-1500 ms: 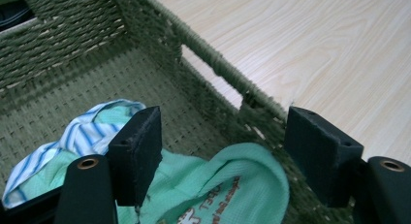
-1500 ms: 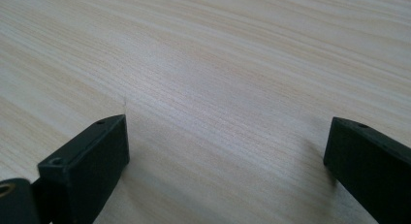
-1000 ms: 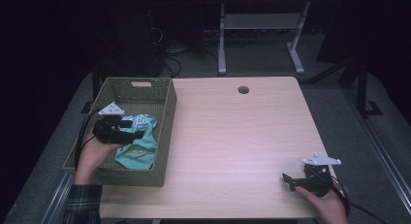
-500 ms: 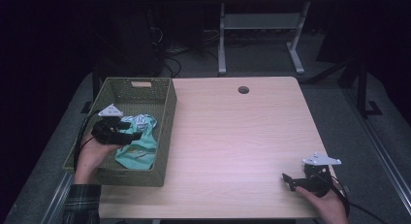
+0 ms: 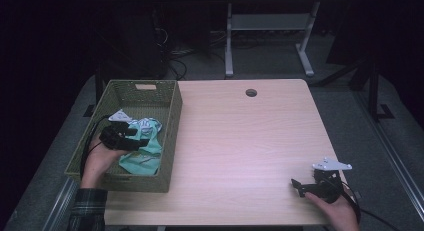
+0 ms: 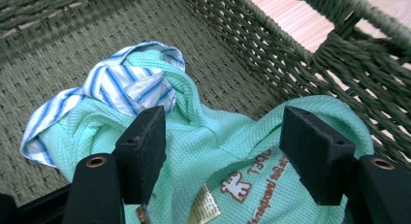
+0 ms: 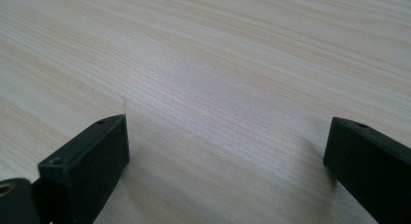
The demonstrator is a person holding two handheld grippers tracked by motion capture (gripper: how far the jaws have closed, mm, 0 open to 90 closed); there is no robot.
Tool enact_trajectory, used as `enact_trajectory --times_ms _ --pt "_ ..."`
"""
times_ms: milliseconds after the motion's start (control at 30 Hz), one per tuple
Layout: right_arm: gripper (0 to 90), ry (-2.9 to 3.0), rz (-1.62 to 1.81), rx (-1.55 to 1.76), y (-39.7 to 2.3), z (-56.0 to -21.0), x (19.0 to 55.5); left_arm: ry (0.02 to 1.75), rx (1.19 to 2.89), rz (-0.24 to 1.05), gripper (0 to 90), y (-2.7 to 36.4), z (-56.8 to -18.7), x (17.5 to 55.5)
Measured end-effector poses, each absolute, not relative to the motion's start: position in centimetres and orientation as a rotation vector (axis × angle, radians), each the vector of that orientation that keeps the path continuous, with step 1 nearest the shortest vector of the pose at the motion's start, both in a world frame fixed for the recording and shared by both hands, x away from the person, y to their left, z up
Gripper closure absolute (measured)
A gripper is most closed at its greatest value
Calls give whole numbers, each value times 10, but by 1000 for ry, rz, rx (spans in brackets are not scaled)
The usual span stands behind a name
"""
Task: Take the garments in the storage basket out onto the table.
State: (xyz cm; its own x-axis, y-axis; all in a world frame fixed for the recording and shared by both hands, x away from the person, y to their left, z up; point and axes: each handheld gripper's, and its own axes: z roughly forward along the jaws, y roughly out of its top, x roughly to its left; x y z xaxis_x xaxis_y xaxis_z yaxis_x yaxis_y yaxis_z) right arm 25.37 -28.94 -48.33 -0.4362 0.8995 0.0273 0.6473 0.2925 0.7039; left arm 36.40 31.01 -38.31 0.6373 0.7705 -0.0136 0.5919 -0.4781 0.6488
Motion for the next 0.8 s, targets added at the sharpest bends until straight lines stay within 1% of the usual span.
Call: enact_trajectory --times_ms 300,633,800 --pt "20 2193 925 1390 -289 -483 254 1078 2309 379 327 304 -395 371" --pt "20 2193 925 1391 -289 -483 254 1181 2355 385 350 306 -409 376" --pt "20 2193 925 1391 -289 -483 254 1206 2366 377 359 307 -411 377"
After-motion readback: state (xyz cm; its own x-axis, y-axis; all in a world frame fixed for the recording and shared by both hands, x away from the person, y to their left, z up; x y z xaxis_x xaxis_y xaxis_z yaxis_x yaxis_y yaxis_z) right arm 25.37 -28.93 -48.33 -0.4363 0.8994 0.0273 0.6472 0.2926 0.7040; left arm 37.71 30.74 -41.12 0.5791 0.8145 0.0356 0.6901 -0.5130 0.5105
